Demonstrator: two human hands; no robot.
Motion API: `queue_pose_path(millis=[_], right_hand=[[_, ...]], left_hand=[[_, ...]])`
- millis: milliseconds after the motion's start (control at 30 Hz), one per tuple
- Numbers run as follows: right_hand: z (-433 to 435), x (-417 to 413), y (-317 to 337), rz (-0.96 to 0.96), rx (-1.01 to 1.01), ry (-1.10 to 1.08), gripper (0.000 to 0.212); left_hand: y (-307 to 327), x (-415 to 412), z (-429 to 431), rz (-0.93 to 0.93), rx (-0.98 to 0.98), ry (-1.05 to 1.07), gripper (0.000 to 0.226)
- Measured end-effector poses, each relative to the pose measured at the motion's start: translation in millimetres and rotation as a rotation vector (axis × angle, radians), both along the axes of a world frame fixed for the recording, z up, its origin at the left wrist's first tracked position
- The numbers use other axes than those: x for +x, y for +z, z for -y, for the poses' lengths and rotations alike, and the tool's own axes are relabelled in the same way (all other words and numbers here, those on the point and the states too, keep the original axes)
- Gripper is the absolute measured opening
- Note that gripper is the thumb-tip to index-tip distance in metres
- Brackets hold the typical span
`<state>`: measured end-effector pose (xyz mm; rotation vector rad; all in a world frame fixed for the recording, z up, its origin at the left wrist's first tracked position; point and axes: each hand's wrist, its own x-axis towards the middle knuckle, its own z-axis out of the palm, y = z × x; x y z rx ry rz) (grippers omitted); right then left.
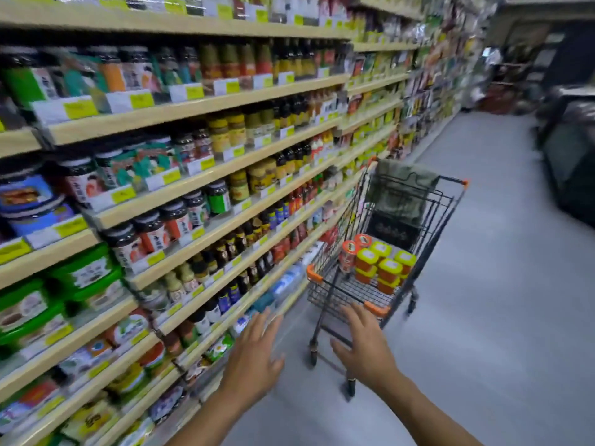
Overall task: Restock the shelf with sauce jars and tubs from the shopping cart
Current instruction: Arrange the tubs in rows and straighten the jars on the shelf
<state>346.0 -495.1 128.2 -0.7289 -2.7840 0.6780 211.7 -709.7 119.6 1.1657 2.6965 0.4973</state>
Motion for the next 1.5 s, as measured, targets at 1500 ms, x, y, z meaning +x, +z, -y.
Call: queue_pose_path(millis=[1500], right_hand=[[-416.0,-106.3,-44.7,0.179,-0.227,-0.544,0.061]], left_hand=[[-103.7,-200.1,-463.4,0.522,-0.069,-0.306,0.069]])
